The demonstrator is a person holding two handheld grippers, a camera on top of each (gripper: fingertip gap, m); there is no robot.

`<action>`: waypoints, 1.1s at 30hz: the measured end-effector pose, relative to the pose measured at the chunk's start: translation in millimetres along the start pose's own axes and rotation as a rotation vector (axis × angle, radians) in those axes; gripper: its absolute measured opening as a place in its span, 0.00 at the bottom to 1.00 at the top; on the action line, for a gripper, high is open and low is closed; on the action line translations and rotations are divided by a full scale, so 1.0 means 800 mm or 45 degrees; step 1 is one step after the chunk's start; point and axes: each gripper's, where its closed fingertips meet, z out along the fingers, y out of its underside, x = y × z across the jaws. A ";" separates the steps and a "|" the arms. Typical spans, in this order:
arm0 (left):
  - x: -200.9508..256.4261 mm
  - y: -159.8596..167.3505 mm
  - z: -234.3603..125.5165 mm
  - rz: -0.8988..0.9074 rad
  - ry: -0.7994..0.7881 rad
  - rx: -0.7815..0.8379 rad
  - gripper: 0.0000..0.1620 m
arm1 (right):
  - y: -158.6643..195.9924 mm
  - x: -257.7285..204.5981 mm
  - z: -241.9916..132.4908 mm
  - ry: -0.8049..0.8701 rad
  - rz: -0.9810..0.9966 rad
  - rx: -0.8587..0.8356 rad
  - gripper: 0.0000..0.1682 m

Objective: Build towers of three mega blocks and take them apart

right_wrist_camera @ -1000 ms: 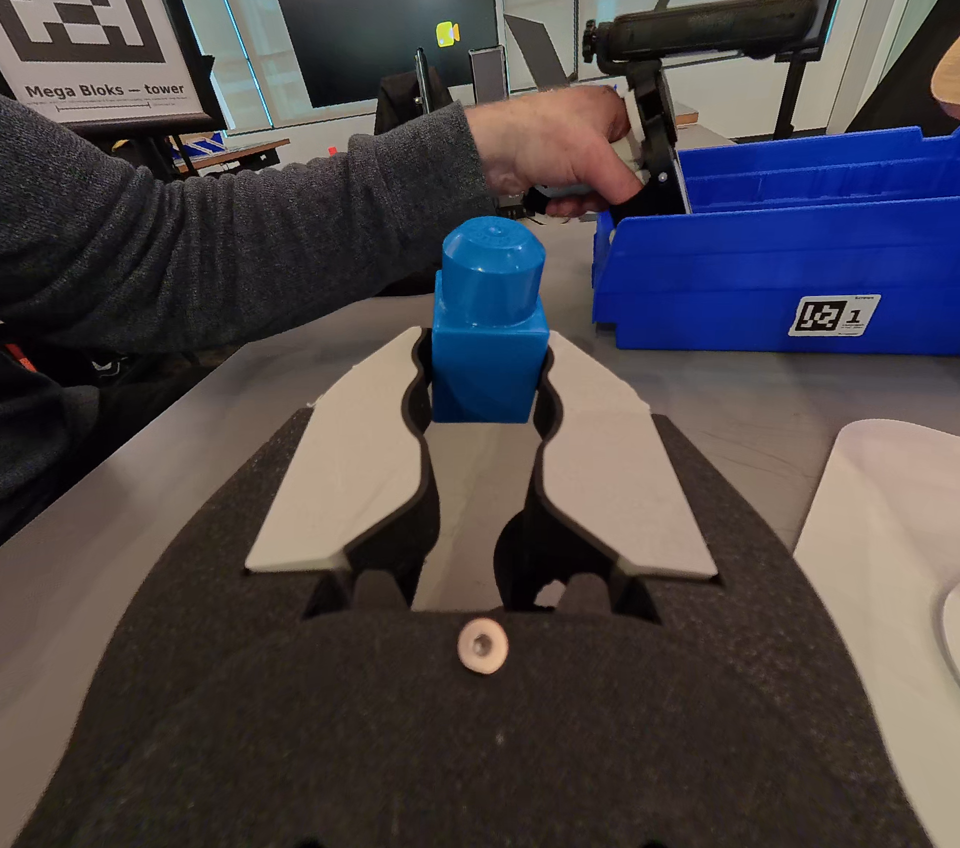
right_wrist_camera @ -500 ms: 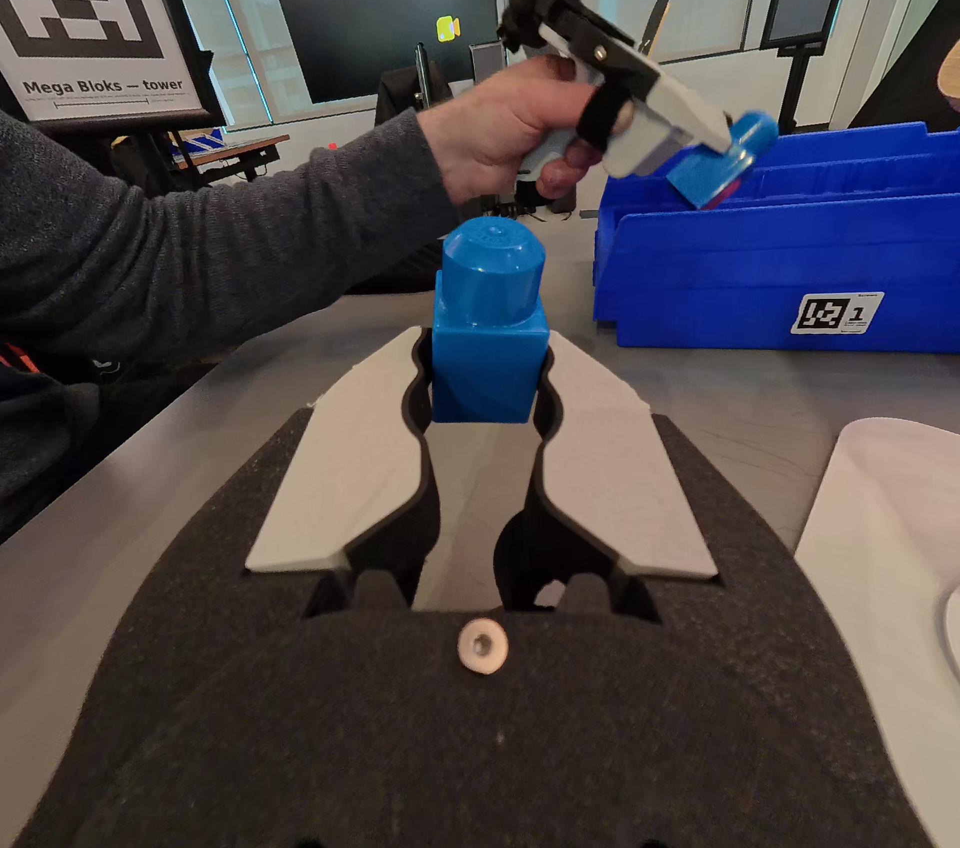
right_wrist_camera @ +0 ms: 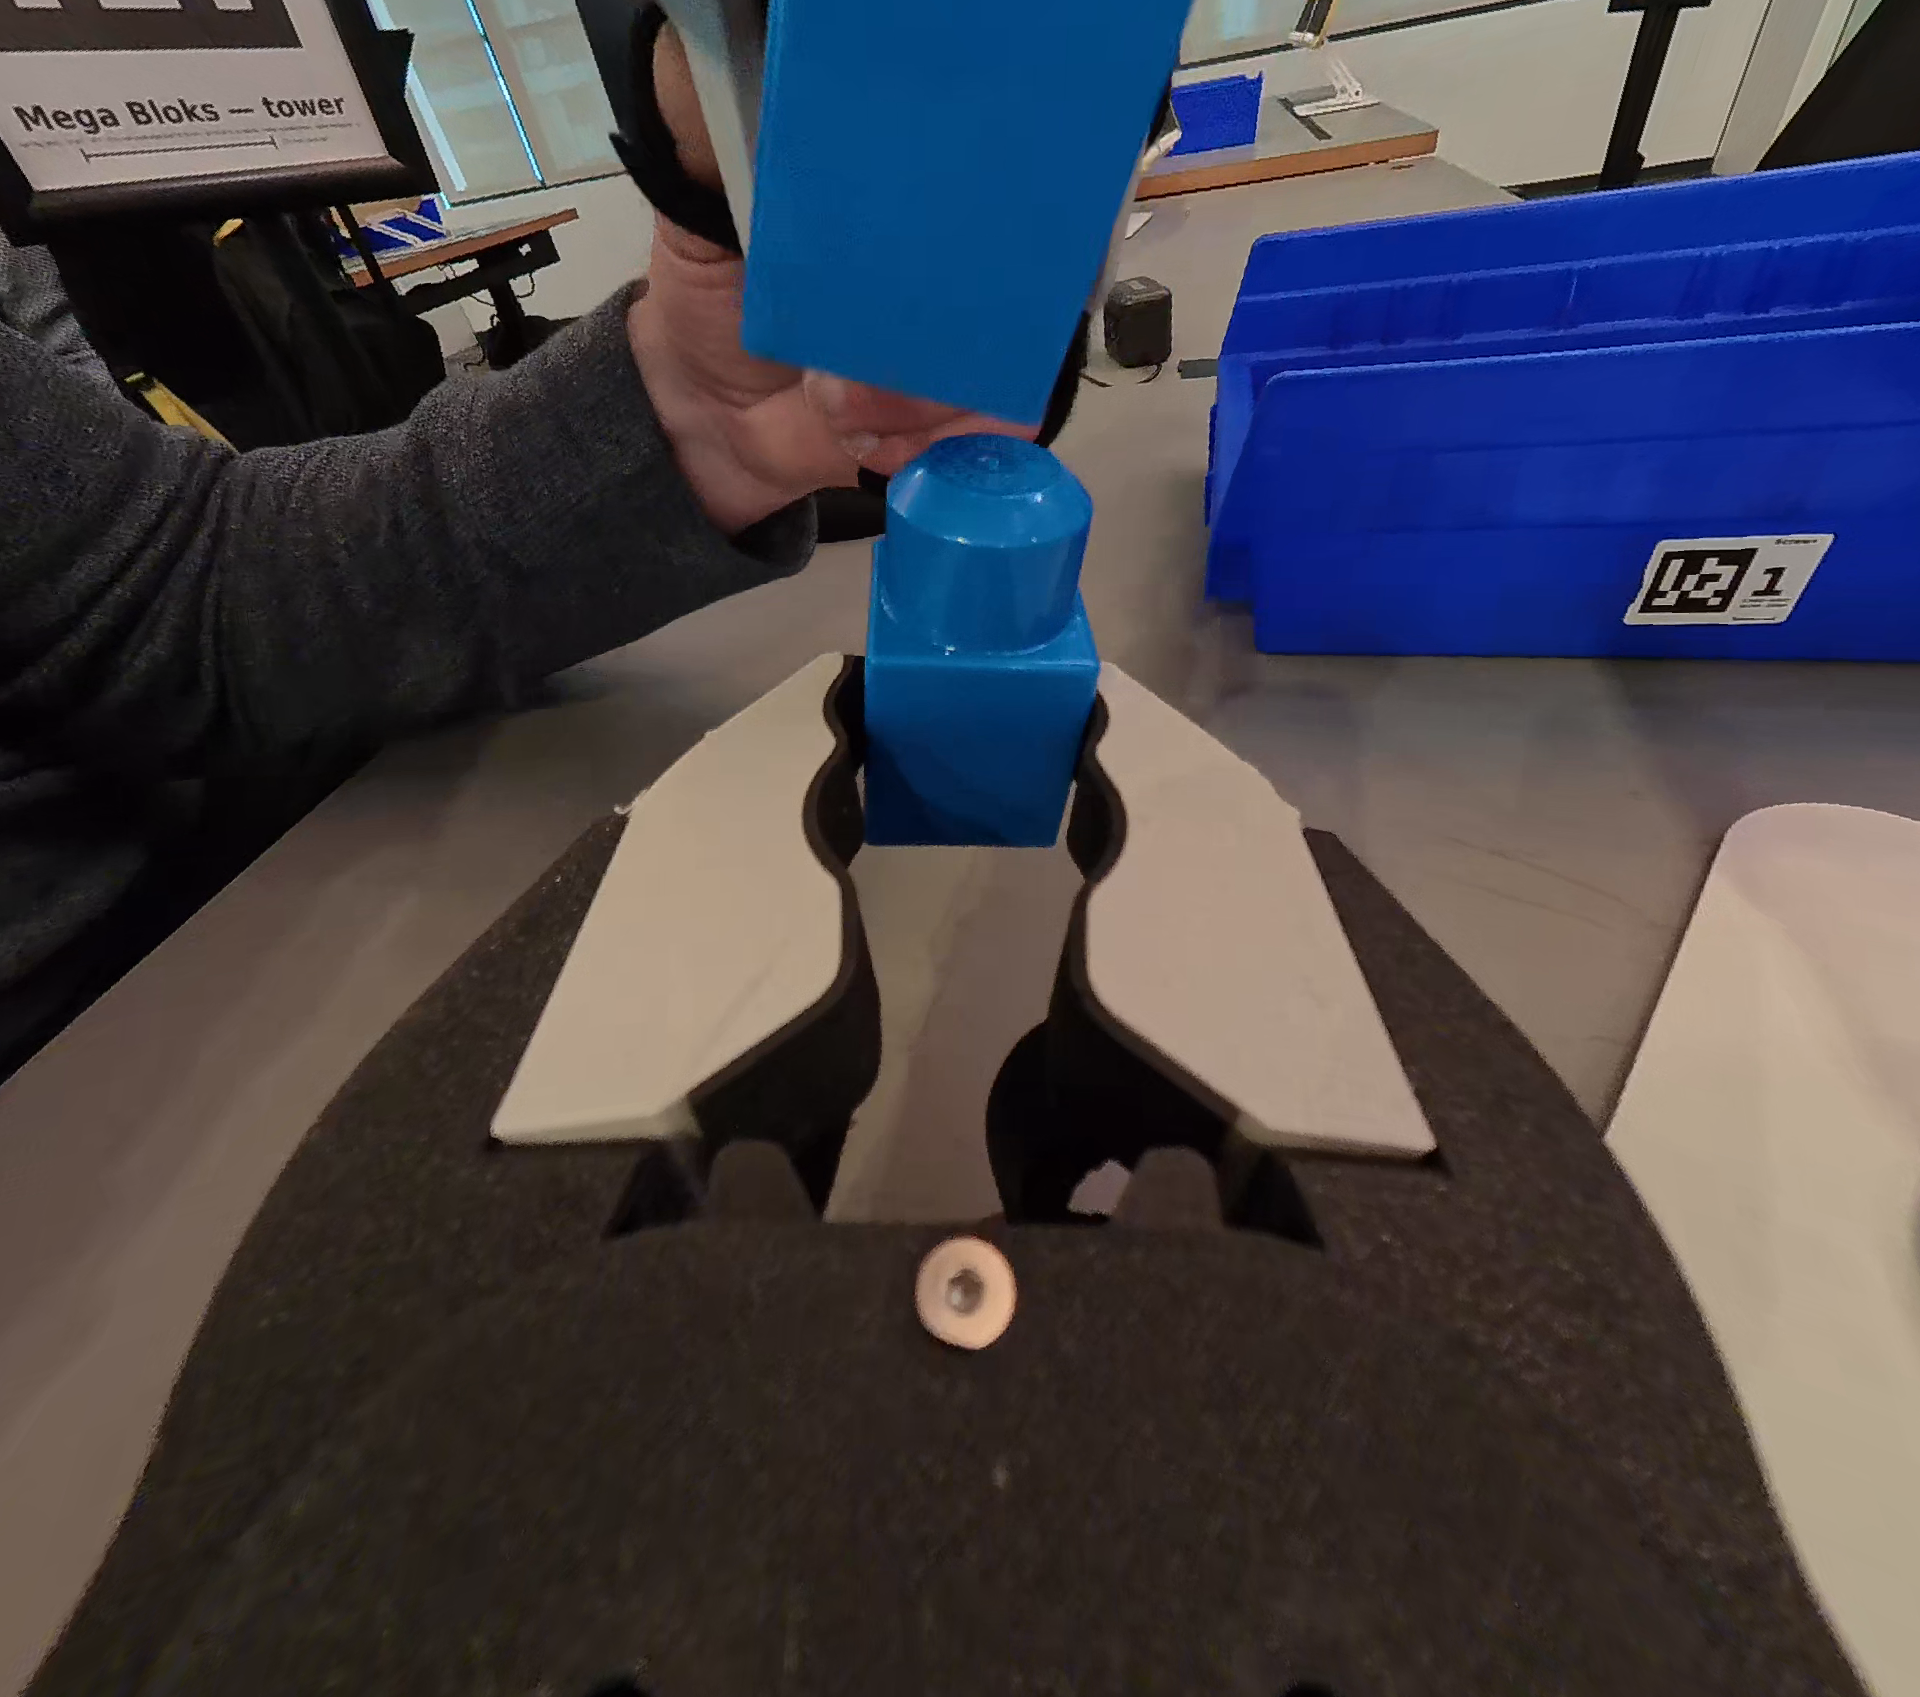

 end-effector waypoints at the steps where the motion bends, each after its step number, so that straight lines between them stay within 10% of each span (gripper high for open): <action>1: 0.002 0.005 0.002 -0.006 0.017 -0.015 0.19 | 0.000 0.000 0.000 -0.001 -0.001 -0.001 0.21; 33: -0.004 0.045 0.005 0.076 0.003 -0.032 0.19 | 0.009 -0.001 0.005 -0.018 0.019 -0.067 0.21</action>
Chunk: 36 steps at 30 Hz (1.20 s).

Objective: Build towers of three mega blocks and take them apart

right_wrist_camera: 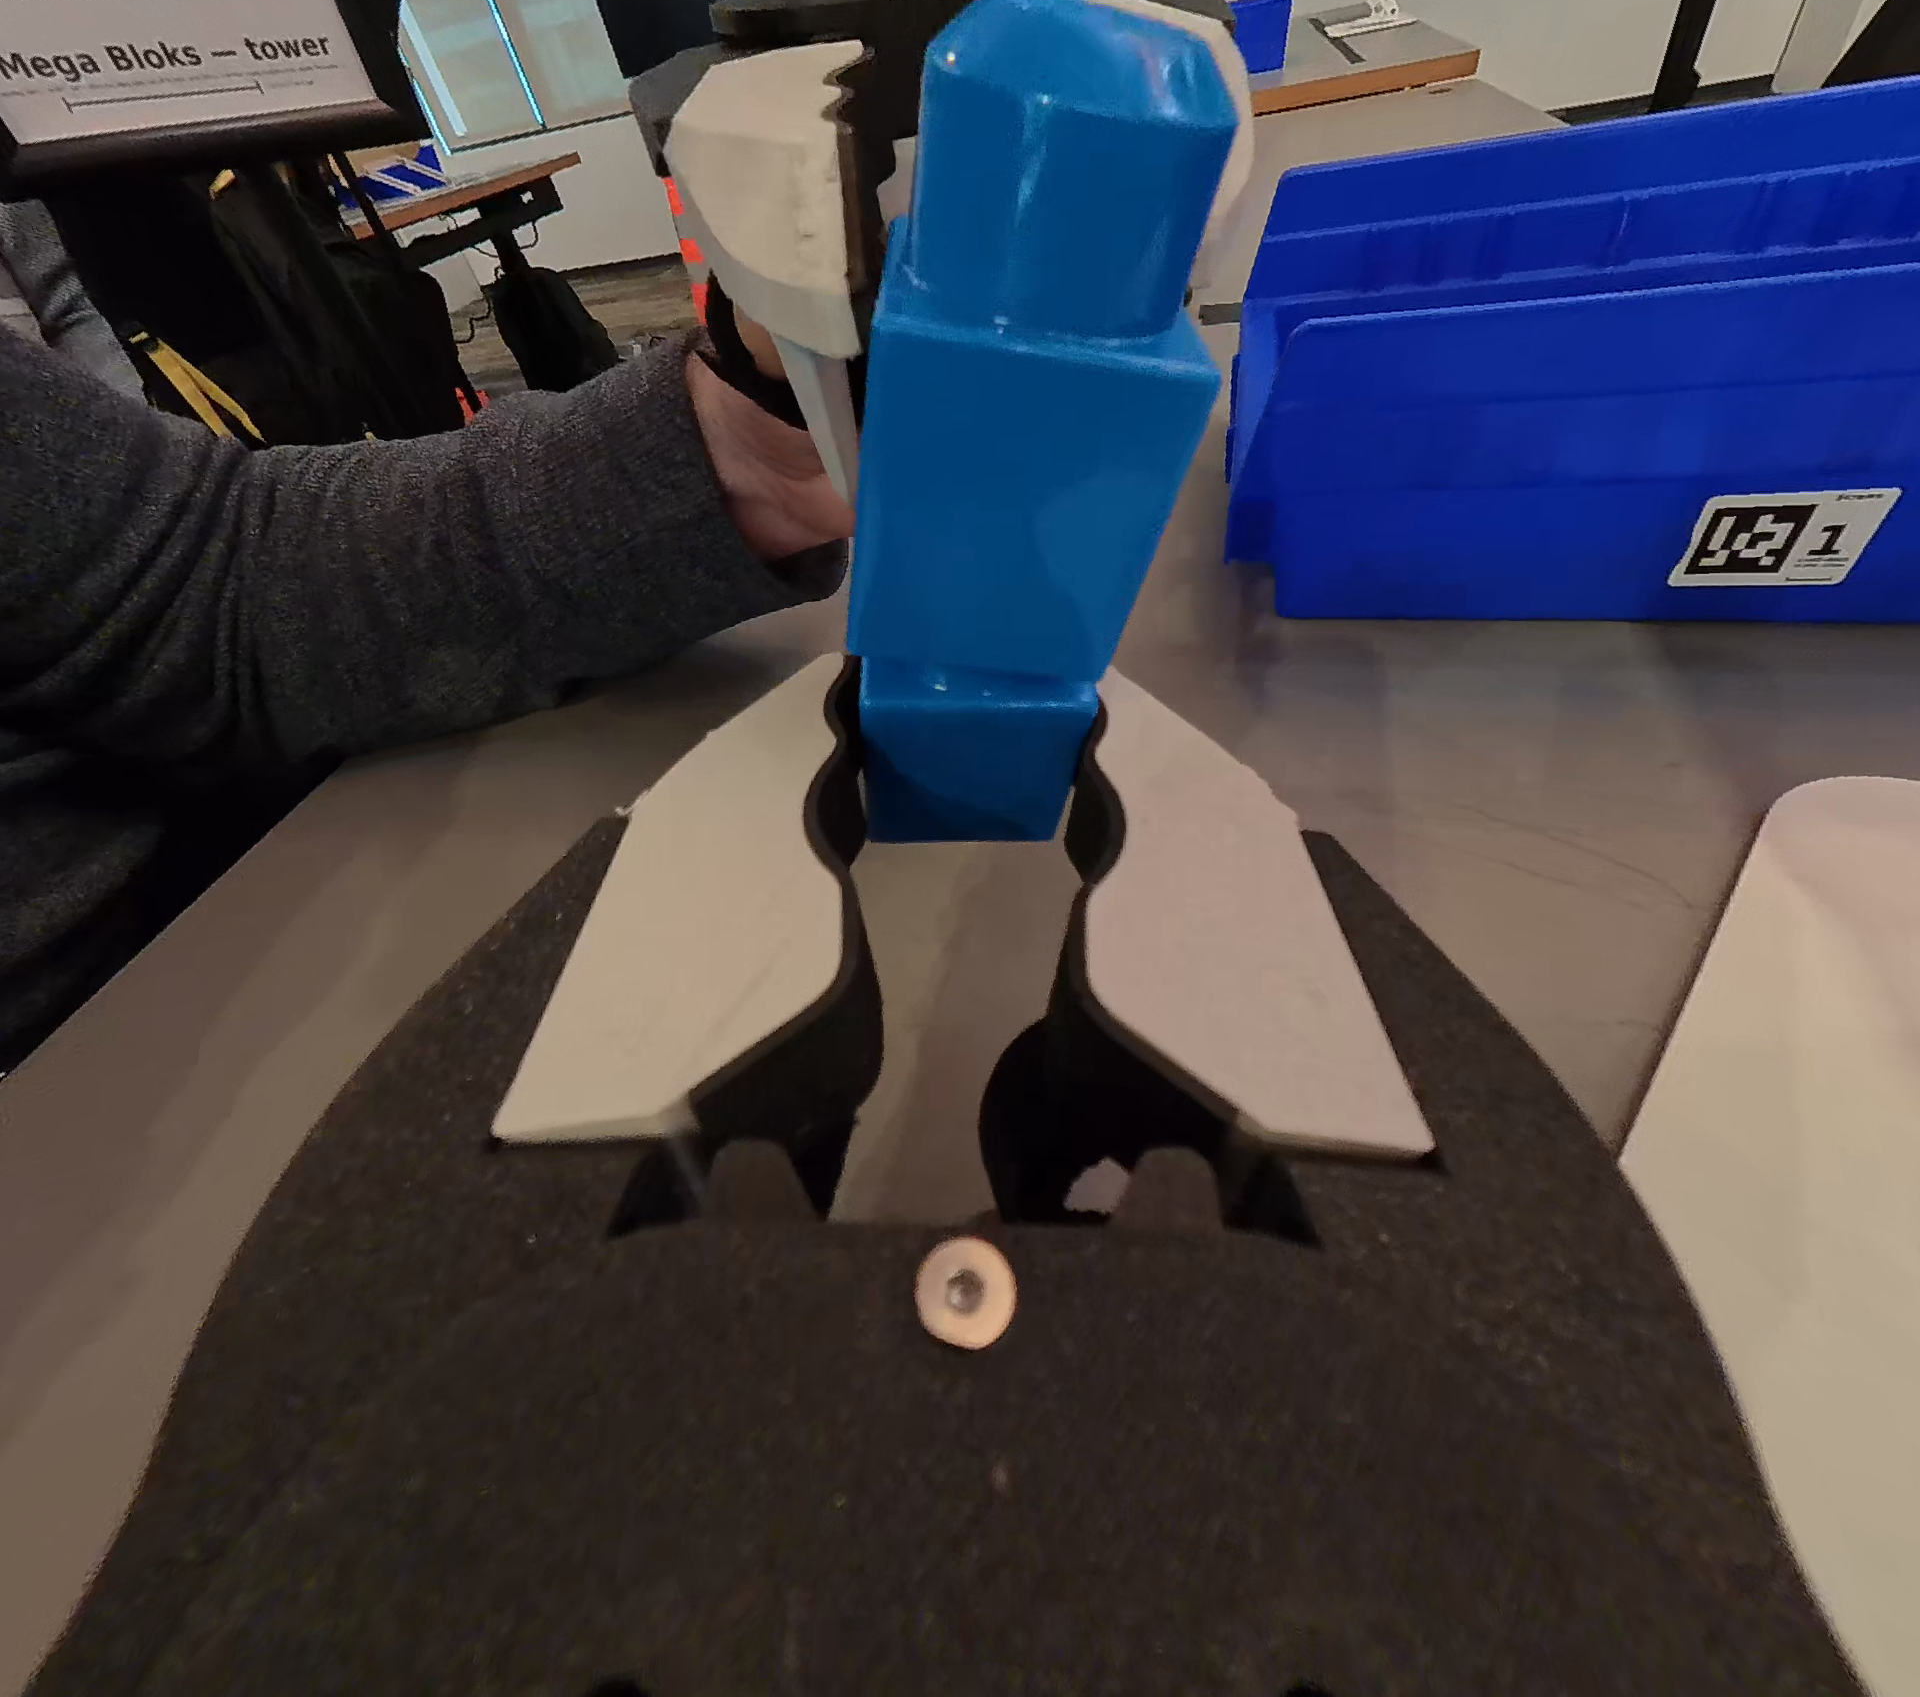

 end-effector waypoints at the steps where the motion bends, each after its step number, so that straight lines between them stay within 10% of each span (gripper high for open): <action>1: 0.000 0.001 -0.001 0.000 -0.002 -0.003 0.19 | 0.000 0.000 0.000 0.002 -0.001 -0.001 0.21; 36: 0.012 0.015 -0.004 0.085 -0.012 -0.214 0.18 | 0.010 -0.006 0.007 -0.016 -0.038 -0.076 0.21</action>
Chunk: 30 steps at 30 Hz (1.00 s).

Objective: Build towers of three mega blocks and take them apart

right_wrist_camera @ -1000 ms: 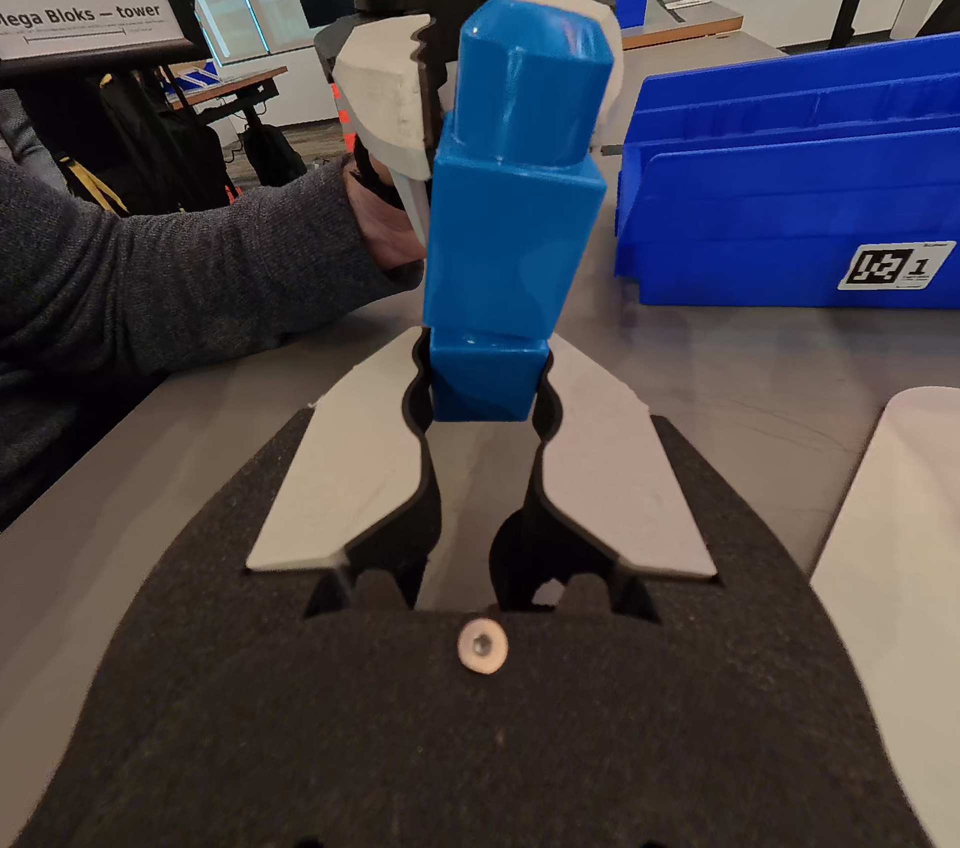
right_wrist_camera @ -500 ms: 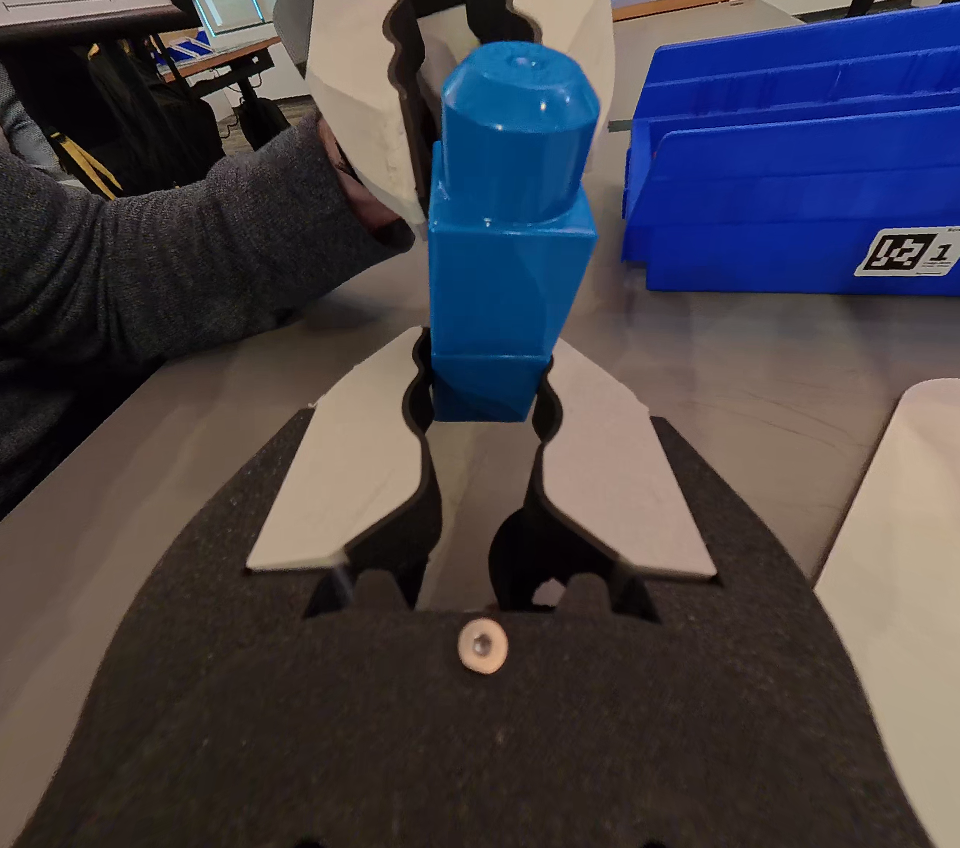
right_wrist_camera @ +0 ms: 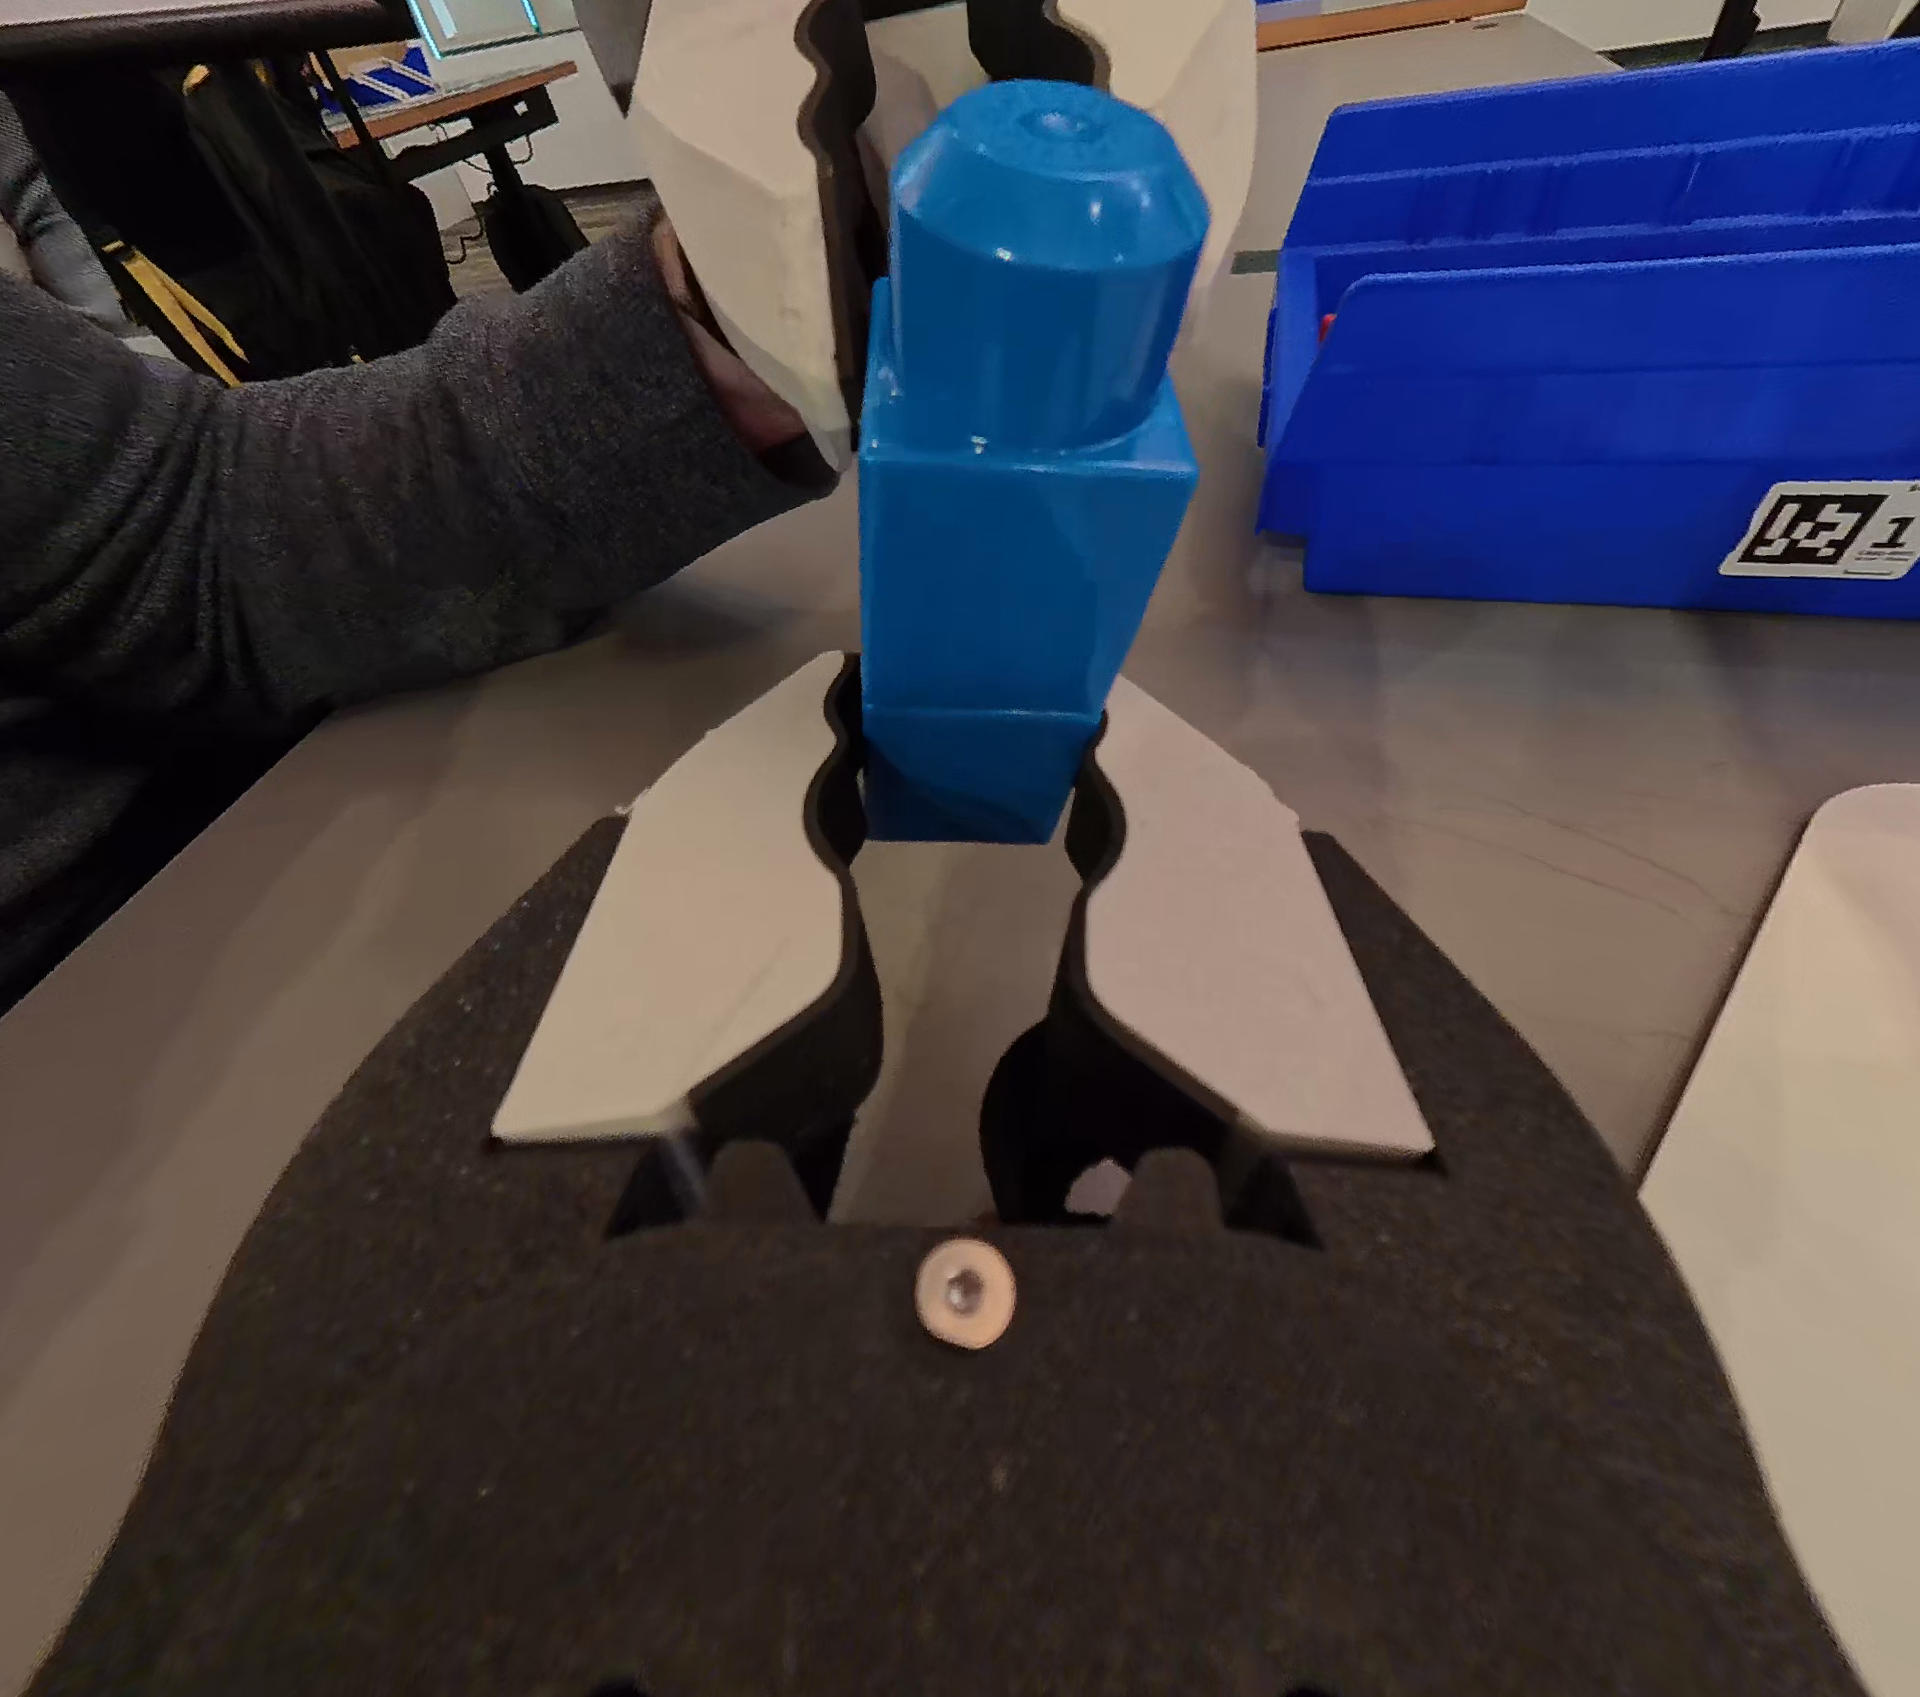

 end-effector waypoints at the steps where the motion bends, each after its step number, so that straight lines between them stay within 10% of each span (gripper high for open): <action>1: 0.002 -0.002 -0.002 -0.015 0.018 0.011 0.18 | -0.001 -0.001 0.000 -0.004 -0.006 0.007 0.21; 4: -0.007 -0.008 -0.010 -0.053 -0.033 0.017 0.32 | -0.002 -0.002 -0.001 0.000 -0.017 0.017 0.21; 16: -0.175 0.057 -0.182 -0.356 -0.902 -0.329 0.22 | -0.001 -0.004 -0.001 -0.004 -0.033 0.011 0.21; 30: -0.239 0.134 -0.166 -0.517 -0.900 -0.657 0.25 | -0.002 -0.006 -0.002 -0.020 -0.031 0.019 0.21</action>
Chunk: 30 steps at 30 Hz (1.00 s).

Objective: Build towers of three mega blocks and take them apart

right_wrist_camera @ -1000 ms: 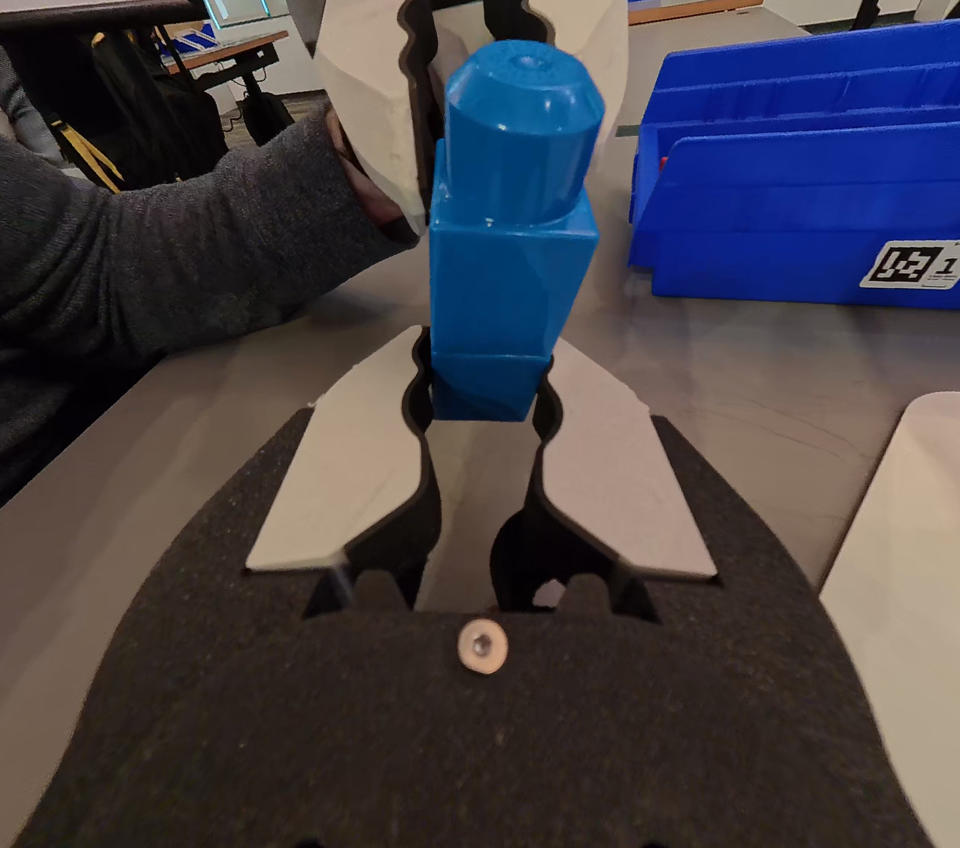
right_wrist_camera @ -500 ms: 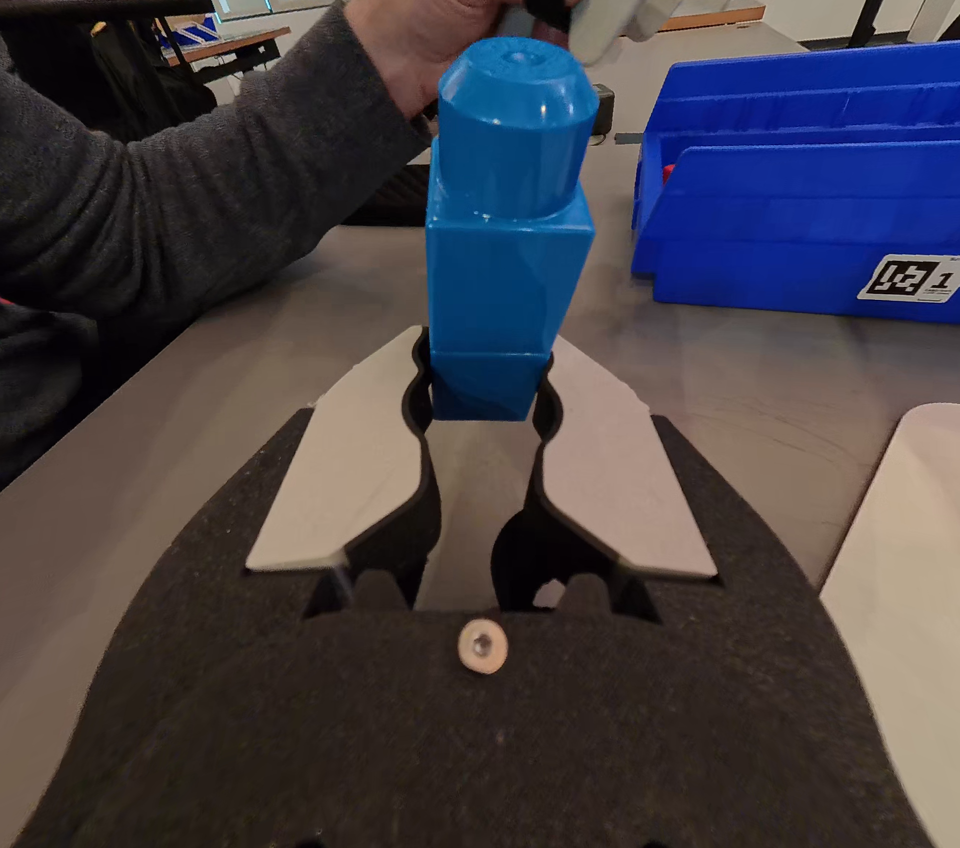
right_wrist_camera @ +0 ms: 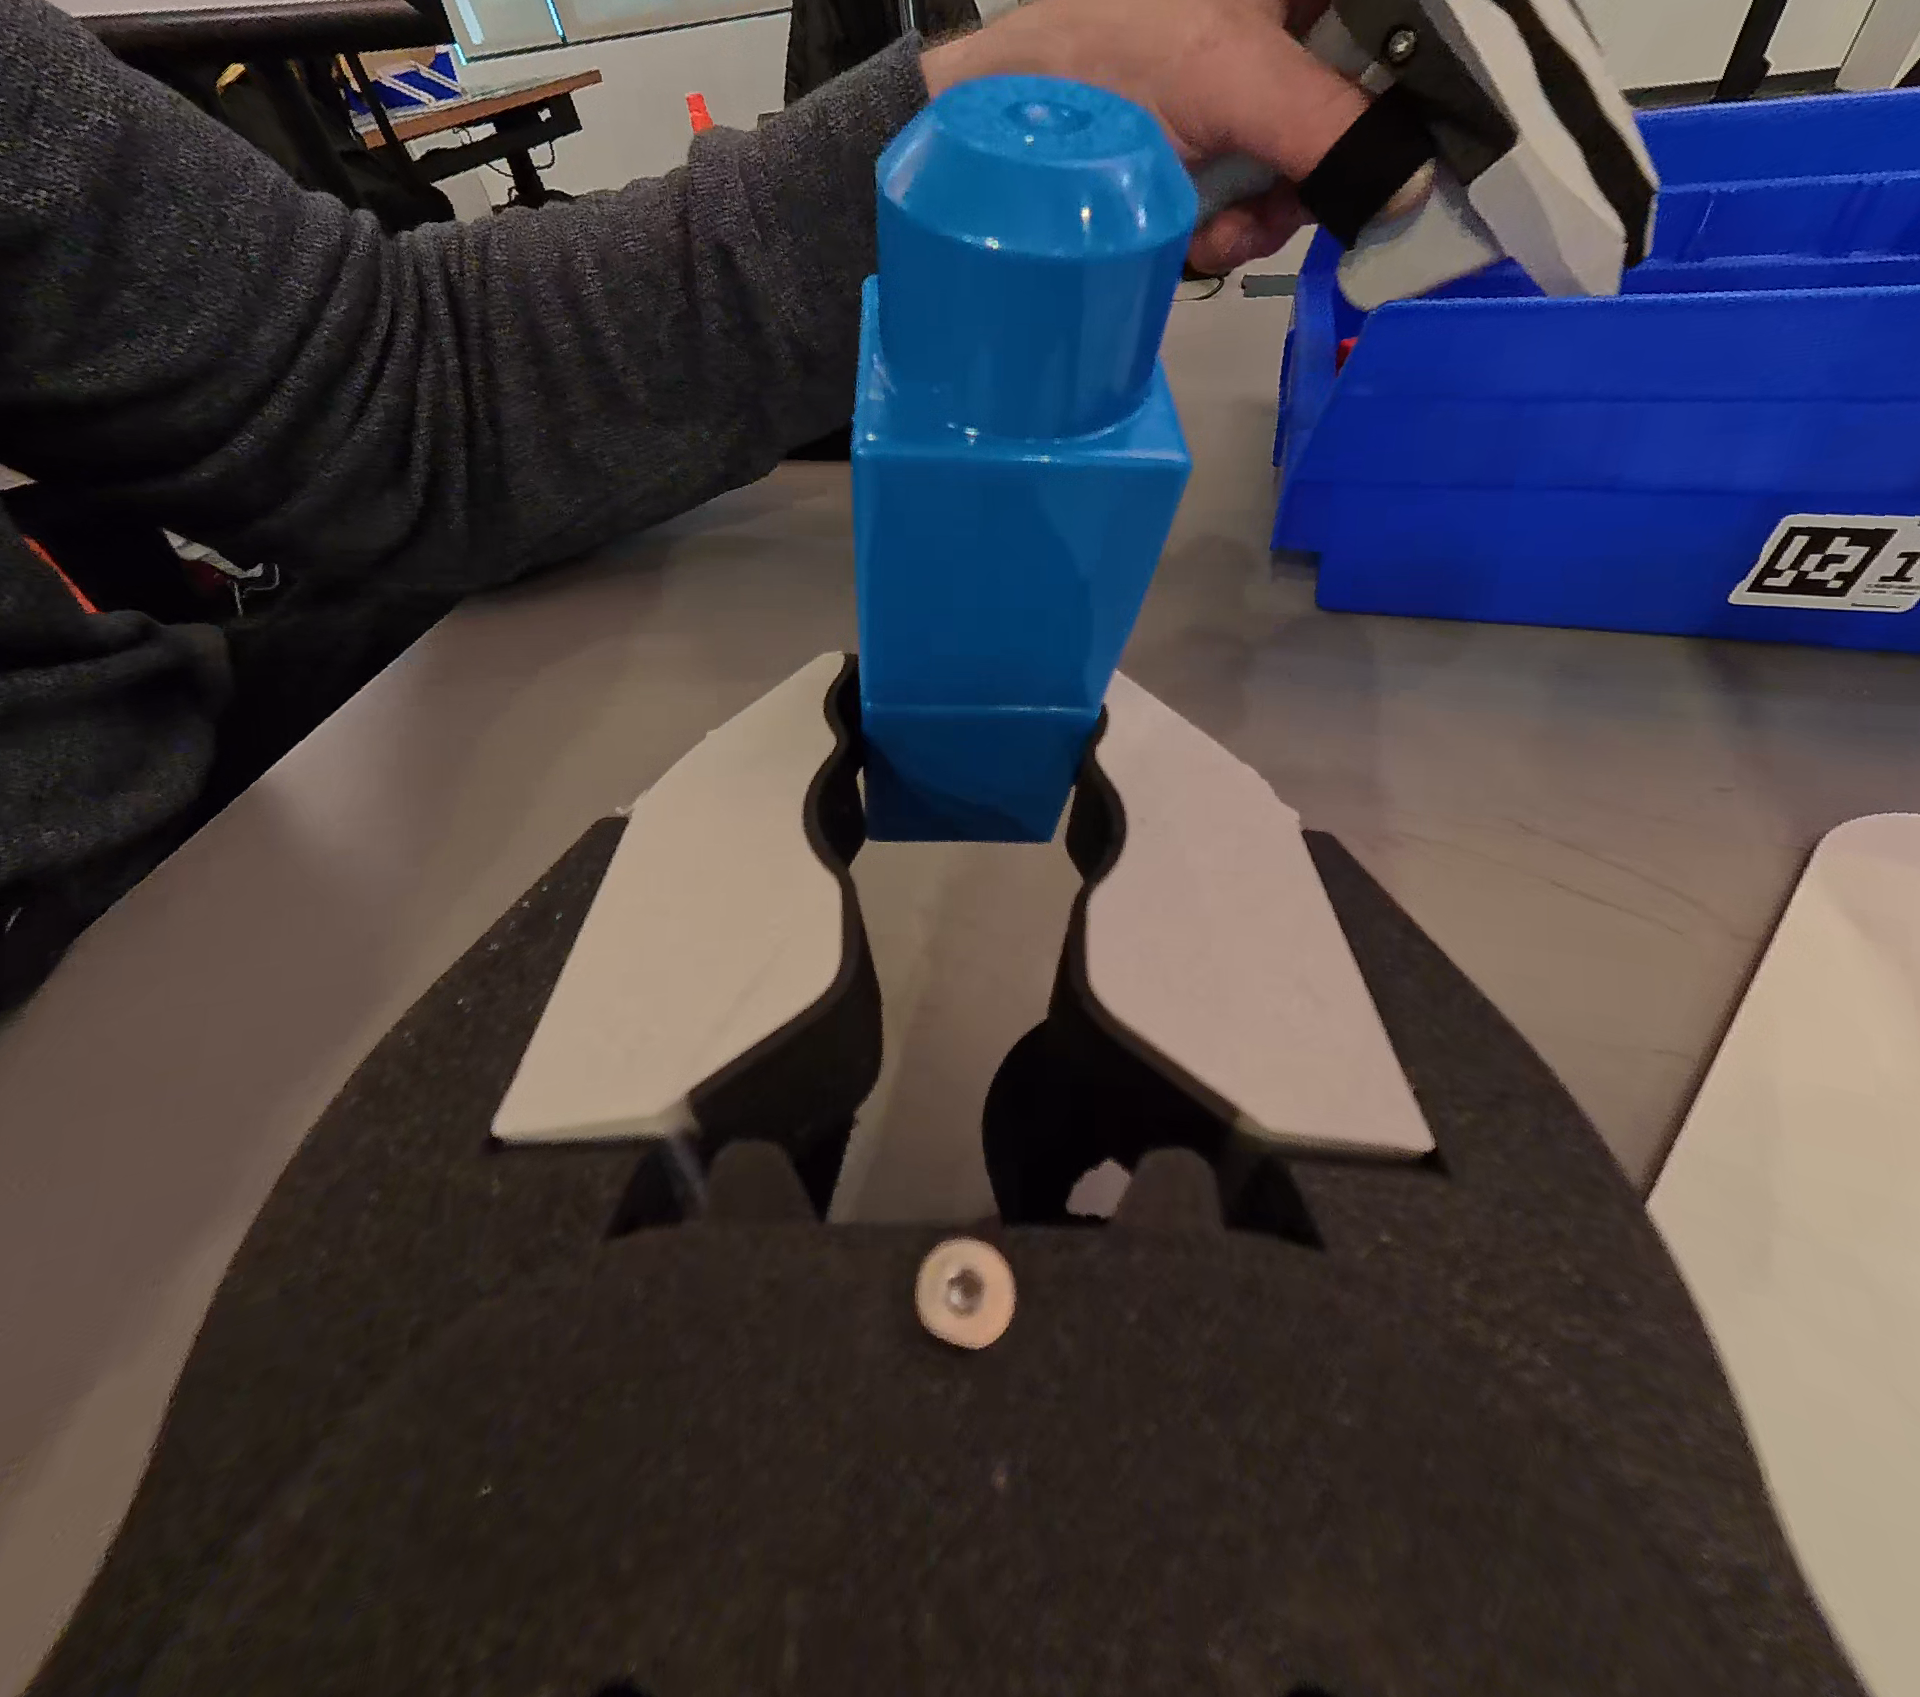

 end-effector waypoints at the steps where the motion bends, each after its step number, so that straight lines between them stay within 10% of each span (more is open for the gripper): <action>1: 0.000 -0.006 0.003 0.006 -0.003 0.014 0.25 | 0.000 0.000 0.000 -0.001 -0.001 0.000 0.21; 19: -0.003 -0.019 0.072 -0.210 0.130 -0.218 0.27 | 0.000 -0.001 -0.001 -0.004 -0.001 0.003 0.21; 30: 0.092 -0.102 -0.099 -0.093 0.639 0.833 0.25 | 0.001 0.000 0.001 -0.009 0.013 -0.010 0.21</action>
